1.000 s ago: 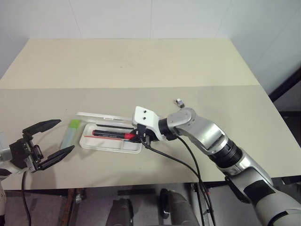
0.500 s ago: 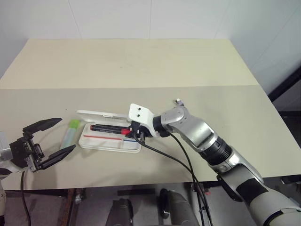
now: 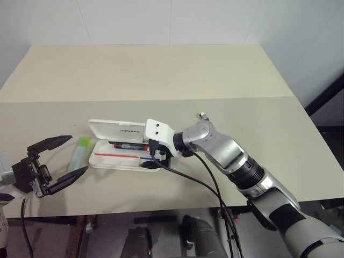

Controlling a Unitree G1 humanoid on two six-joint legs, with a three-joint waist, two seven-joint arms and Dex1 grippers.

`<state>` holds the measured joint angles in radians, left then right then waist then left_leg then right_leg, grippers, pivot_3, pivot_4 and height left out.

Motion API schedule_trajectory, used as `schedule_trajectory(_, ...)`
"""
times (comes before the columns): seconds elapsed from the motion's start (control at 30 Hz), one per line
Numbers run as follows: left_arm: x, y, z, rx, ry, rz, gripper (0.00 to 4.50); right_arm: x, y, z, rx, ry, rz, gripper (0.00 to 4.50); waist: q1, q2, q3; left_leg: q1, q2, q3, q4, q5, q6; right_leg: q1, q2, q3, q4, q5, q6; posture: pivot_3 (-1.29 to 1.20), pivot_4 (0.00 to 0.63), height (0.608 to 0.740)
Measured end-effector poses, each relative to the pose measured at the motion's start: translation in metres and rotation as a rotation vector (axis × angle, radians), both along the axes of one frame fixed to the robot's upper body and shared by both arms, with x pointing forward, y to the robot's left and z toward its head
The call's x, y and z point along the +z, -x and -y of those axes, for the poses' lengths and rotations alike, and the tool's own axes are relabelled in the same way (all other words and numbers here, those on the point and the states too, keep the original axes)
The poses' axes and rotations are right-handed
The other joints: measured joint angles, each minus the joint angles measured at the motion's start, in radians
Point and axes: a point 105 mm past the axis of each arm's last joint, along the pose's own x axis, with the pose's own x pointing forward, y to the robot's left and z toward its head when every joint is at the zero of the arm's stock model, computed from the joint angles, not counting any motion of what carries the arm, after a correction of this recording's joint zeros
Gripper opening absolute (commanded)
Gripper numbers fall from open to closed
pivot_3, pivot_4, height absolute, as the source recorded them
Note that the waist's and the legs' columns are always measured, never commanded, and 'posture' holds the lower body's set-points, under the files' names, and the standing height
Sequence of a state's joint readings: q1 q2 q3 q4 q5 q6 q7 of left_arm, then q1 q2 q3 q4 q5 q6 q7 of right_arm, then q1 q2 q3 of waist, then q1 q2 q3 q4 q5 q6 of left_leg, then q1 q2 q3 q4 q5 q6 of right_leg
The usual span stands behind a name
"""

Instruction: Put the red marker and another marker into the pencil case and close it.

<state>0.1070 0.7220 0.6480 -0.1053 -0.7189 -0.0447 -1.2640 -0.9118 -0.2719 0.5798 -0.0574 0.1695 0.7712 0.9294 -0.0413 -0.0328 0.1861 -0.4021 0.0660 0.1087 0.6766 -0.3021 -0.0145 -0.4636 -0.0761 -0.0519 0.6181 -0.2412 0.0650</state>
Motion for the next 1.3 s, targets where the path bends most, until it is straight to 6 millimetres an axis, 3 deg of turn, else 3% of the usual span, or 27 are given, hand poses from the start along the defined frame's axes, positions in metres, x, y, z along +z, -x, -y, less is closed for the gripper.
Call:
schedule_trajectory(0.43,-0.003,-0.003,0.006,-0.003,0.028,-0.003,4.5,0.018,0.016,0.033,0.026,-0.035,-0.117,4.47,0.006,0.0,0.0,0.0,0.0,-0.001,0.003,0.0,0.0,0.0,-0.001,0.0,-0.001,0.0,0.0,0.0,0.15,0.74)
schedule_trajectory(0.7,-0.002,0.004,0.023,0.041,0.059,0.009,4.5,0.035,0.026,0.086,-0.01,-0.095,-0.274,4.47,0.012,0.0,0.0,0.0,0.0,-0.003,0.002,-0.001,0.001,0.001,-0.002,0.0,-0.005,0.0,0.0,0.0,0.15,0.74)
schedule_trajectory(0.83,-0.001,0.009,0.03,0.154,0.103,0.019,4.5,0.046,0.031,0.099,0.012,-0.207,-0.29,4.47,0.011,0.0,0.0,0.0,0.0,-0.004,0.002,-0.001,0.001,0.001,-0.001,0.001,-0.005,0.0,0.0,0.0,0.15,0.74)
schedule_trajectory(1.0,-0.008,0.015,0.027,0.36,0.17,-0.019,4.5,0.076,0.023,0.108,-0.014,-0.455,-0.131,4.47,0.012,0.0,0.0,0.001,0.0,-0.003,0.003,-0.001,0.0,0.002,0.001,0.001,-0.005,0.0,0.001,0.0,0.15,0.74)
schedule_trajectory(1.3,-0.027,0.016,0.002,0.715,0.213,-0.039,4.5,0.062,0.028,0.117,0.017,-0.475,-0.03,4.47,0.014,-0.001,0.0,0.001,-0.001,-0.002,0.004,-0.001,0.001,0.004,0.0,0.001,-0.006,0.001,0.001,0.0,0.15,0.74)
